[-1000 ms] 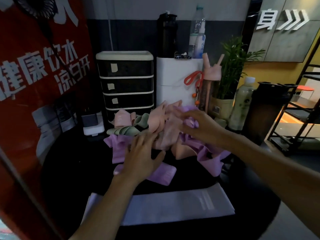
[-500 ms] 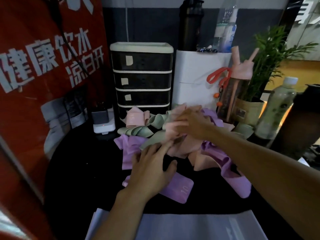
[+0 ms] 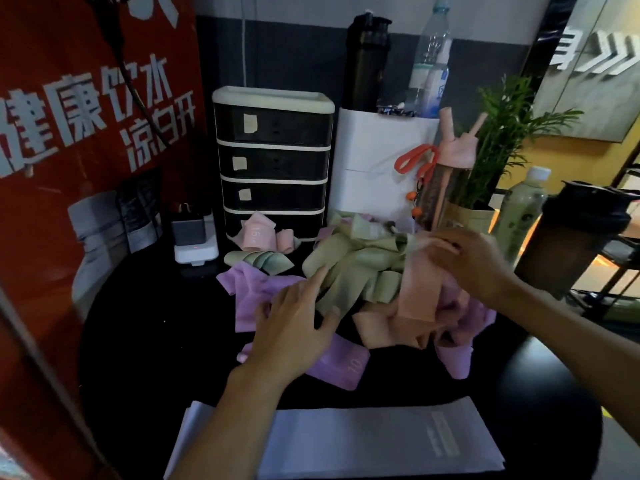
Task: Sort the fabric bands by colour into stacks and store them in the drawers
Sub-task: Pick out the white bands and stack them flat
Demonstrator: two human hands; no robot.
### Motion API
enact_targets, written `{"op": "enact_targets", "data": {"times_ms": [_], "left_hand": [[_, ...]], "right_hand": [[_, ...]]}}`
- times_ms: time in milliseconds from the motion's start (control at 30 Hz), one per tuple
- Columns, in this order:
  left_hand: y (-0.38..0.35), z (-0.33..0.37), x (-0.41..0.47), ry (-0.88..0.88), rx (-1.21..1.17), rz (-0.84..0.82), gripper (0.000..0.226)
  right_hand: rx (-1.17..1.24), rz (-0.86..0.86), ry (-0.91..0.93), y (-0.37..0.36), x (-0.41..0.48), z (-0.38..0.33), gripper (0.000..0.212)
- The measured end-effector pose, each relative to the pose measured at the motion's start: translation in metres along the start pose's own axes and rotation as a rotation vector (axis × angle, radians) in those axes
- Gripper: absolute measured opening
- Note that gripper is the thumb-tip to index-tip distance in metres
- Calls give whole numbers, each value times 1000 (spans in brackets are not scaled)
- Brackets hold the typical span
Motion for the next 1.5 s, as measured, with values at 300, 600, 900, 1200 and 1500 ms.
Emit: {"op": "enact_targets", "data": {"times_ms": [300, 600, 900, 1200, 1500], "left_hand": [[-1, 0, -1, 0, 22, -6, 63], [2, 1, -2, 22, -46, 31, 64], [2, 1, -1, 47, 34, 26, 68], [1, 2, -1, 78, 147, -32, 55], [1, 3, -2, 65, 131, -23, 52]], "right_hand": [[25, -239, -52, -2, 4, -9, 26], [229, -499, -75, -71, 16, -72, 29], [156, -182, 64, -81, 14, -68, 36], [-104, -133, -160, -53, 30, -39, 25], [-92, -364, -250, -61, 41, -41, 33]]}}
Point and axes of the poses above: each hand's wrist, its own x-axis towards the middle knuckle, its own y-axis out of the back of the hand, z = x × y, the point moved 3 cm from there along x, towards the middle knuckle, and after that the axes turned 3 degrees about -z, right-handed, at the moved point
